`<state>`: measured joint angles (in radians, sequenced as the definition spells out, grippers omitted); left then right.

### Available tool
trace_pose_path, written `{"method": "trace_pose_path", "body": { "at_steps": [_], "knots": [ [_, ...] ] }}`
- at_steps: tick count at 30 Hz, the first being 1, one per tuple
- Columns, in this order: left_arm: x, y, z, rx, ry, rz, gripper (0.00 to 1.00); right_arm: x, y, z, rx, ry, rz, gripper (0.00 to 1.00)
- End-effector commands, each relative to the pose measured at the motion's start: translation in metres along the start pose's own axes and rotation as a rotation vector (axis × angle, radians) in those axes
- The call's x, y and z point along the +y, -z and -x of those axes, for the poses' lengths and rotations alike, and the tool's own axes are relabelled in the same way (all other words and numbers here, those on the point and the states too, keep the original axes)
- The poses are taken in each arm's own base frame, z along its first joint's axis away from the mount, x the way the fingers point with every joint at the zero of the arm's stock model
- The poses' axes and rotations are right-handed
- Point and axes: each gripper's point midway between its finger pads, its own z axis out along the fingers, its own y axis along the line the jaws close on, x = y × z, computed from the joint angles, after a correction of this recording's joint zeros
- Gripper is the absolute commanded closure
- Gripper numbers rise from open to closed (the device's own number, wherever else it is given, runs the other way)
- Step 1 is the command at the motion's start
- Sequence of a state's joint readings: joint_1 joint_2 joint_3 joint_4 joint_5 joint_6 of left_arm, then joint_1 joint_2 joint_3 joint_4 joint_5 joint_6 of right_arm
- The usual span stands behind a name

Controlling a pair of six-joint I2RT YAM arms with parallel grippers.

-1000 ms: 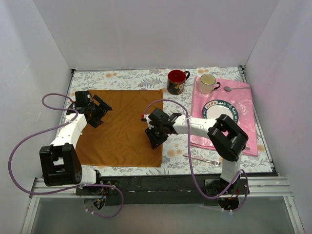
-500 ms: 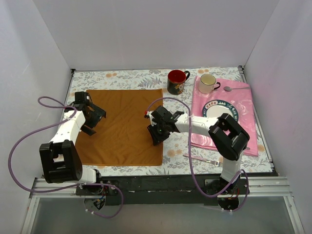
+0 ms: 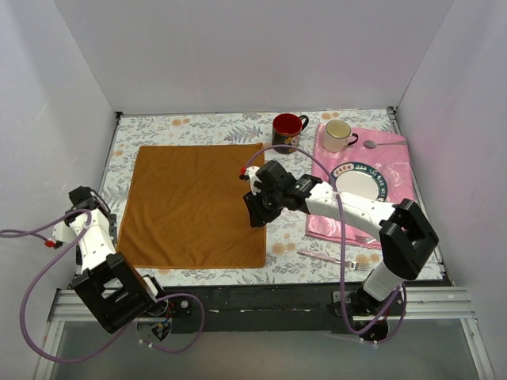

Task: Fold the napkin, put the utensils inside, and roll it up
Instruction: Fold the napkin

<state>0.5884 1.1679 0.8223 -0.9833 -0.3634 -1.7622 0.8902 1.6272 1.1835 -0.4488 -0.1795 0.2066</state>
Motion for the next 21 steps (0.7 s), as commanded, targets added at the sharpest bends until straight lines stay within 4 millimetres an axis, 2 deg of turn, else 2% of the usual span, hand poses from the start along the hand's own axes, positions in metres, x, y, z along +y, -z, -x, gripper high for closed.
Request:
{"method": "trace_pose_path", "body": {
  "at_steps": [1,2,5,9,11,21],
  "knots": [
    [0.024,-0.011,0.018,-0.055,0.097,0.091,0.04,0.01,0.015,-0.009,0.003,0.006,0.052,0.55],
    [0.029,-0.013,0.024,-0.077,0.118,0.109,0.04,0.009,0.015,-0.013,0.009,0.009,0.052,0.55],
    [0.031,-0.018,0.021,-0.047,0.164,0.107,0.04,0.008,0.022,-0.012,-0.012,0.022,0.042,0.55],
    [0.023,-0.028,0.013,-0.039,0.165,0.003,0.09,0.006,0.03,-0.011,-0.044,0.034,0.026,0.55],
    [0.016,-0.028,0.015,-0.053,0.167,-0.049,0.09,0.007,0.03,-0.012,-0.046,0.036,0.029,0.55],
    [0.022,-0.039,0.01,-0.073,0.21,-0.052,0.21,0.007,0.029,-0.013,-0.045,0.04,0.038,0.55]
  ]
}}
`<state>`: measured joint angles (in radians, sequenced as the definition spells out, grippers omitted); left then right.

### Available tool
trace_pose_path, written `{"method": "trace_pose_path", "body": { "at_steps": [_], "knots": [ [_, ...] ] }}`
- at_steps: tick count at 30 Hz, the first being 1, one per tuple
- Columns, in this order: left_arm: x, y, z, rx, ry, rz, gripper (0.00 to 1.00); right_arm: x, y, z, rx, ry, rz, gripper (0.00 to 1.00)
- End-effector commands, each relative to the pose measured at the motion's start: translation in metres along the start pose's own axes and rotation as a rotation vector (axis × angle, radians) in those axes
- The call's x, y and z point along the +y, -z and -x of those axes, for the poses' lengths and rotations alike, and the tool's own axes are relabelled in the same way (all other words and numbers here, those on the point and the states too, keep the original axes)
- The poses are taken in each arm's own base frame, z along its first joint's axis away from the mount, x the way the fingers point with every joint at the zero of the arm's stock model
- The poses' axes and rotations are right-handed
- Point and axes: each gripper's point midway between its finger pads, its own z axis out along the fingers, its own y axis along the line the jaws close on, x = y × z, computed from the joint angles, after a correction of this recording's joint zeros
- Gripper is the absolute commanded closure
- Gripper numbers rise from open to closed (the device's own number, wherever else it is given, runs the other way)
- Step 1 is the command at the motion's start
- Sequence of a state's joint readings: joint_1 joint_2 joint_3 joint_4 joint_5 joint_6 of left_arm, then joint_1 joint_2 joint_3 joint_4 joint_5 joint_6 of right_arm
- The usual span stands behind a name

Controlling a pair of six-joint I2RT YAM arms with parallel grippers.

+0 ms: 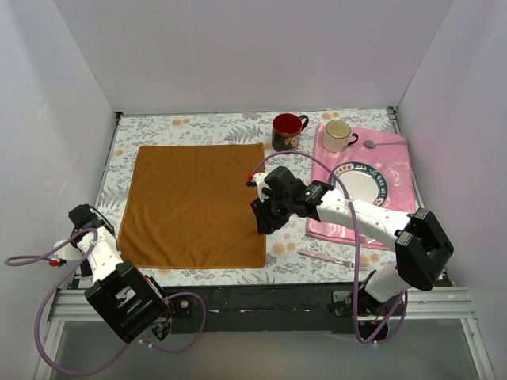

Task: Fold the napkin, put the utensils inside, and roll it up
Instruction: Fold the napkin

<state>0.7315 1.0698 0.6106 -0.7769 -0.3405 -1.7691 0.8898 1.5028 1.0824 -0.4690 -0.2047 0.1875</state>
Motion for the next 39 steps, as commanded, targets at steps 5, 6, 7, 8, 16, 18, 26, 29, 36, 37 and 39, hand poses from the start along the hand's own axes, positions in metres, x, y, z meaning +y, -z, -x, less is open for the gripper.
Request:
{"method": "trace_pose_path", "body": {
  "at_steps": [5,6,7,8,16,18,26,29,36,37,39],
  "knots": [
    [0.001,-0.005,0.0,-0.028,0.066,-0.032,0.31,0.003,0.006,0.01,-0.044,0.02,0.017,0.55],
    [0.002,-0.005,0.0,-0.027,0.072,-0.03,0.31,0.004,0.005,0.01,-0.042,0.021,0.018,0.55],
    [0.003,-0.005,-0.001,-0.025,0.072,-0.028,0.31,0.003,0.005,0.01,-0.041,0.018,0.018,0.55],
    [0.005,-0.006,-0.001,-0.027,0.077,-0.019,0.31,0.003,0.004,0.01,-0.041,0.02,0.018,0.55],
    [0.015,-0.019,-0.005,-0.035,0.075,0.042,0.3,0.004,0.004,0.011,-0.038,0.017,0.019,0.55],
    [0.016,-0.021,-0.005,-0.036,0.069,0.05,0.31,0.003,0.004,0.01,-0.035,0.017,0.016,0.55],
    [0.019,-0.028,-0.005,-0.053,0.057,0.064,0.41,0.004,0.003,0.009,-0.033,0.014,0.019,0.55],
    [0.019,-0.029,-0.006,-0.052,0.058,0.056,0.48,0.003,0.002,0.008,-0.029,0.013,0.017,0.55],
    [0.015,-0.025,-0.008,-0.033,0.065,0.029,0.63,0.003,0.002,0.006,-0.029,0.004,0.019,0.55],
    [0.014,-0.023,-0.008,-0.031,0.066,0.022,0.67,0.003,0.002,0.005,-0.027,0.005,0.02,0.55],
    [0.003,-0.015,-0.005,-0.025,0.063,-0.023,0.81,0.004,0.002,0.006,-0.028,0.004,0.024,0.55]
  ]
}}
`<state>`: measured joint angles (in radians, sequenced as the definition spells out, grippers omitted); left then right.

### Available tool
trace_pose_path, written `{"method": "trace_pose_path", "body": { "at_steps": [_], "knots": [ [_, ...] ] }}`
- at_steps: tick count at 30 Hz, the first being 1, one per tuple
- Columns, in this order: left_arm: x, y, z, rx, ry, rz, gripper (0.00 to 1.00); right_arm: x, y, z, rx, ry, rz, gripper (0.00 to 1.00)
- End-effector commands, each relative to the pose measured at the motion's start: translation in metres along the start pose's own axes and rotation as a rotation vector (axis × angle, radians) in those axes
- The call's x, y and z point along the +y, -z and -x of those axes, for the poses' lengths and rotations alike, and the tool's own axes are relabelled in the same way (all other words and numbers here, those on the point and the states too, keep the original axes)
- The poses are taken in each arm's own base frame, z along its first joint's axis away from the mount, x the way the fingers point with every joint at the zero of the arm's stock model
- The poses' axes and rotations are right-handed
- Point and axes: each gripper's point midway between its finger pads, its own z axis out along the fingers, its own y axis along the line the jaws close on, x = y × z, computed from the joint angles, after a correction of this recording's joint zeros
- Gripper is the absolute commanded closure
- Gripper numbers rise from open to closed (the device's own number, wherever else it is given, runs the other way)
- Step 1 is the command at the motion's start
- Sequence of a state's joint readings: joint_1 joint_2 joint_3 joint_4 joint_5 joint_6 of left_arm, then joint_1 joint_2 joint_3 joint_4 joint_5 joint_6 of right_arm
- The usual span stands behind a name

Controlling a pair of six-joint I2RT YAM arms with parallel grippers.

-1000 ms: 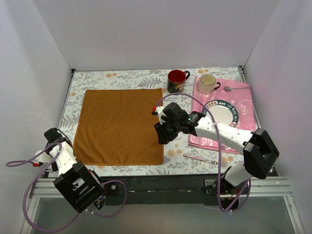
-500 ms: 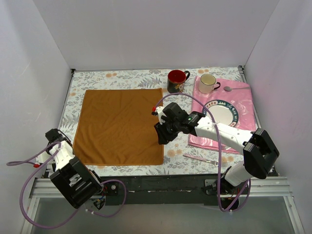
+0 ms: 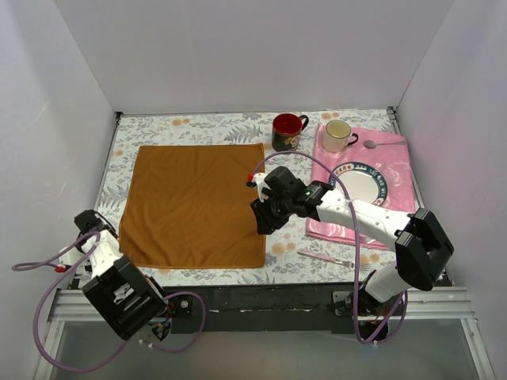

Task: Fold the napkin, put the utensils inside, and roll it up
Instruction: Fold the napkin

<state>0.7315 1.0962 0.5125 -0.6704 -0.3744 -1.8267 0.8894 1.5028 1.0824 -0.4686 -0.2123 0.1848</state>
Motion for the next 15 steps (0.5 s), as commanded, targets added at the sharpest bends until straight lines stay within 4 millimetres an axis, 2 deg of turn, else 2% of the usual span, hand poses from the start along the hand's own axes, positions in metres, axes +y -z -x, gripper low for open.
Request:
{"method": "trace_pose_path", "body": {
  "at_steps": [1,2,3,9,11,12,15],
  "knots": [
    [-0.011,0.012,0.003,0.013,0.011,-0.062,0.86,0.003,0.002,0.006,-0.03,0.002,0.017,0.55],
    [-0.014,0.014,0.003,0.02,0.015,-0.074,0.95,0.003,0.002,0.005,-0.028,0.004,0.017,0.54],
    [-0.022,0.021,0.003,0.038,0.015,-0.104,0.99,0.002,0.002,0.006,-0.029,0.003,0.016,0.55],
    [-0.049,0.047,0.003,0.046,-0.03,-0.2,1.0,-0.001,0.005,0.008,-0.037,0.0,-0.004,0.55],
    [-0.061,0.058,-0.002,0.026,-0.086,-0.243,1.0,-0.004,0.008,0.009,-0.045,-0.007,-0.01,0.55],
    [-0.07,0.063,-0.006,0.019,-0.121,-0.278,1.0,-0.006,0.01,0.011,-0.05,-0.008,-0.015,0.54],
    [-0.108,0.088,-0.04,0.07,-0.289,-0.428,1.0,-0.016,0.017,0.014,-0.067,-0.023,-0.032,0.54]
  ]
}}
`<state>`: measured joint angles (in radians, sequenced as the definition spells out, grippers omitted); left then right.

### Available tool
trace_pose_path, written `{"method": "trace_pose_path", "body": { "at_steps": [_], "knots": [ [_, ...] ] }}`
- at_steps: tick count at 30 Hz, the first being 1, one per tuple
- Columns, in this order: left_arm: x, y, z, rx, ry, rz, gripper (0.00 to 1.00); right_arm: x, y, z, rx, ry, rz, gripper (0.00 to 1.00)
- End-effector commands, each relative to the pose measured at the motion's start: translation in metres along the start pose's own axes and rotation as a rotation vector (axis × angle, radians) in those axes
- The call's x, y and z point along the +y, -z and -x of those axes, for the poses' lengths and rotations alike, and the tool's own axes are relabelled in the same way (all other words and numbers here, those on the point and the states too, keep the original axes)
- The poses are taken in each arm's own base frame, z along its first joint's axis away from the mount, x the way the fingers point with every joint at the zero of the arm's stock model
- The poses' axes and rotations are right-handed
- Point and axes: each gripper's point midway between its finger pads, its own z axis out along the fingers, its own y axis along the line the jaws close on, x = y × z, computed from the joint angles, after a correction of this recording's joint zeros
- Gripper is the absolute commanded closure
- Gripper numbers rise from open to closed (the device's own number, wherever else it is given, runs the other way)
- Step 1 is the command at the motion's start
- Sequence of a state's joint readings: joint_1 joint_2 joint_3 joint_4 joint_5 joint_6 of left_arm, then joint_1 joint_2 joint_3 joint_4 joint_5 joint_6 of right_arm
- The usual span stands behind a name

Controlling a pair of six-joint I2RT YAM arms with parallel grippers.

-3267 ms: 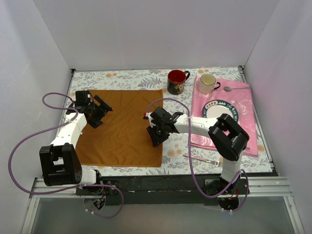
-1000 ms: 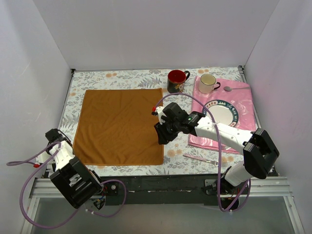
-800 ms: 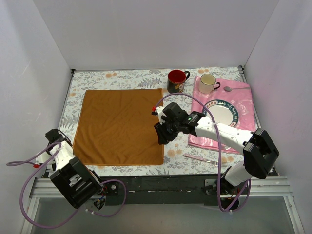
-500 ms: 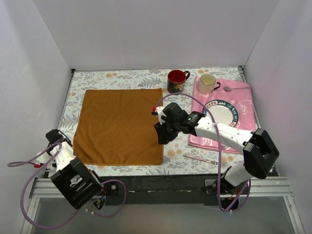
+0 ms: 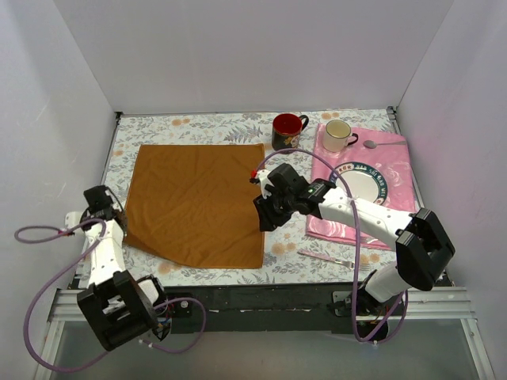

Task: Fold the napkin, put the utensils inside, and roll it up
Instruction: Fold the napkin

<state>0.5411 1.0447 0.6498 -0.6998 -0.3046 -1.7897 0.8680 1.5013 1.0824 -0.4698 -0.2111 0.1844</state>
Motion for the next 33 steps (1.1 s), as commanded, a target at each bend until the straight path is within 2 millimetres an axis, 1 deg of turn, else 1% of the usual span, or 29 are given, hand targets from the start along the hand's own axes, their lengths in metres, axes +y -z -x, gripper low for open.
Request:
{"method": "trace_pose_path", "body": {
  "at_steps": [1,2,3,4,5,6,7,9,10,11,12,13,14,15,16,17,18,19,20,21,23,24,25,27,28,29,31,32,33],
  "knots": [
    [-0.072,0.031,-0.033,0.041,-0.23,-0.236,1.0,-0.015,0.02,0.015,-0.075,-0.021,-0.031,0.54],
    [-0.079,0.029,-0.043,0.04,-0.286,-0.231,1.0,-0.018,0.022,0.016,-0.082,-0.027,-0.037,0.54],
    [-0.09,0.033,-0.051,0.035,-0.332,-0.256,1.0,-0.022,0.024,0.016,-0.085,-0.036,-0.042,0.54],
    [-0.1,0.043,-0.074,0.044,-0.436,-0.302,1.0,-0.03,0.03,0.019,-0.104,-0.052,-0.055,0.54],
    [-0.115,0.044,-0.081,0.019,-0.486,-0.311,1.0,-0.033,0.032,0.02,-0.112,-0.062,-0.061,0.54],
    [-0.128,0.049,-0.093,0.021,-0.527,-0.351,1.0,-0.036,0.033,0.019,-0.117,-0.071,-0.06,0.54],
    [-0.136,0.059,-0.117,0.038,-0.623,-0.393,1.0,-0.044,0.039,0.022,-0.135,-0.088,-0.072,0.54],
    [-0.162,0.063,-0.142,0.036,-0.699,-0.438,1.0,-0.049,0.042,0.02,-0.14,-0.106,-0.075,0.54],
    [-0.17,0.073,-0.163,0.05,-0.754,-0.481,1.0,-0.054,0.045,0.021,-0.15,-0.114,-0.085,0.54],
    [-0.189,0.084,-0.171,0.04,-0.804,-0.536,1.0,-0.056,0.046,0.021,-0.151,-0.119,-0.089,0.54],
    [-0.194,0.077,-0.192,0.052,-0.856,-0.542,1.0,-0.058,0.047,0.021,-0.155,-0.122,-0.092,0.54],
    [-0.199,0.083,-0.21,0.067,-0.9,-0.572,1.0,-0.063,0.048,0.02,-0.157,-0.134,-0.1,0.54],
    [-0.206,0.083,-0.219,0.068,-0.935,-0.585,1.0,-0.064,0.048,0.02,-0.156,-0.139,-0.1,0.54],
    [-0.216,0.082,-0.232,0.078,-0.95,-0.6,1.0,-0.066,0.048,0.019,-0.155,-0.142,-0.103,0.54],
    [-0.22,0.081,-0.243,0.093,-0.969,-0.612,1.0,-0.069,0.049,0.018,-0.151,-0.152,-0.107,0.54],
    [-0.225,0.081,-0.249,0.102,-0.974,-0.619,1.0,-0.07,0.048,0.018,-0.148,-0.154,-0.11,0.54],
    [-0.238,0.088,-0.255,0.112,-0.973,-0.652,1.0,-0.071,0.049,0.018,-0.148,-0.155,-0.11,0.54],
    [-0.239,0.08,-0.265,0.121,-0.997,-0.643,1.0,-0.072,0.048,0.015,-0.136,-0.162,-0.113,0.54],
    [-0.243,0.081,-0.27,0.126,-1.005,-0.656,1.0,-0.073,0.049,0.015,-0.136,-0.164,-0.118,0.54],
    [-0.249,0.084,-0.276,0.119,-1.03,-0.683,1.0,-0.074,0.049,0.015,-0.135,-0.167,-0.119,0.54],
    [-0.263,0.095,-0.294,0.118,-1.064,-0.753,1.0,-0.075,0.049,0.014,-0.135,-0.174,-0.121,0.54],
    [-0.264,0.101,-0.303,0.114,-1.103,-0.782,1.0,-0.076,0.049,0.014,-0.134,-0.177,-0.121,0.54],
    [-0.27,0.102,-0.313,0.122,-1.117,-0.8,1.0,-0.076,0.049,0.013,-0.134,-0.18,-0.122,0.54],
    [-0.273,0.107,-0.325,0.138,-1.143,-0.825,1.0,-0.078,0.049,0.012,-0.13,-0.187,-0.124,0.54],
    [-0.279,0.112,-0.332,0.147,-1.153,-0.85,1.0,-0.078,0.049,0.012,-0.131,-0.19,-0.124,0.54],
    [-0.277,0.106,-0.338,0.153,-1.167,-0.843,1.0,-0.078,0.049,0.012,-0.131,-0.191,-0.123,0.54],
    [-0.281,0.111,-0.348,0.17,-1.187,-0.872,1.0,-0.079,0.049,0.011,-0.126,-0.196,-0.123,0.54],
    [-0.279,0.109,-0.355,0.183,-1.204,-0.879,1.0,-0.08,0.049,0.011,-0.128,-0.196,-0.125,0.54],
    [-0.278,0.11,-0.361,0.189,-1.221,-0.893,1.0,-0.08,0.049,0.01,-0.126,-0.199,-0.126,0.54]
  ]
}}
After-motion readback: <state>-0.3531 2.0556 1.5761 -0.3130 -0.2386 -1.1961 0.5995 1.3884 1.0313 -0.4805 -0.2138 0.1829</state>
